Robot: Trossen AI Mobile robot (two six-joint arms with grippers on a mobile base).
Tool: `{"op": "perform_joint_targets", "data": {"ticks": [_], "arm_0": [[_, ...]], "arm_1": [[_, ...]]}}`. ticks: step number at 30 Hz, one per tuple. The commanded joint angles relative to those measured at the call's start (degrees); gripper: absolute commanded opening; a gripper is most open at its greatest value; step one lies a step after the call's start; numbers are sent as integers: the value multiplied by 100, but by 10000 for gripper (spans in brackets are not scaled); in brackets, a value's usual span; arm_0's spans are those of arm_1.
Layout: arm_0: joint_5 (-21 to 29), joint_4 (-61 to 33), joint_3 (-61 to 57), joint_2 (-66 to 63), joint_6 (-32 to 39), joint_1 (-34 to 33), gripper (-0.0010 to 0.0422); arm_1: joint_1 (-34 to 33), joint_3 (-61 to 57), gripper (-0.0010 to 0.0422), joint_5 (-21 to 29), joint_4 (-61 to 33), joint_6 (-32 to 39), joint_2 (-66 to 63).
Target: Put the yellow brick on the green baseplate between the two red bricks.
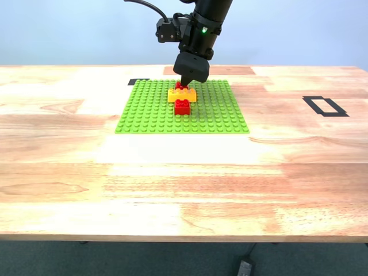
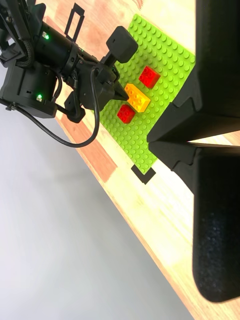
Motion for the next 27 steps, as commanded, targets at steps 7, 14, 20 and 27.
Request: {"op": "perform_joint_targets", "data": {"ticks": [7, 14, 20, 27], "arm_0": [[4, -2, 2, 2, 0, 0, 0], [2, 0, 2, 7, 0, 0, 0], [2, -2, 2, 33, 2, 0, 0], [2, 13, 2, 39, 2, 0, 0]], "arm_1": [[76, 39, 6, -22, 2, 7, 153], [76, 28, 6, -33, -7, 9, 321], [83, 22, 6, -44, -39, 31, 352], [87, 9, 6, -144, -35, 114, 363]]}}
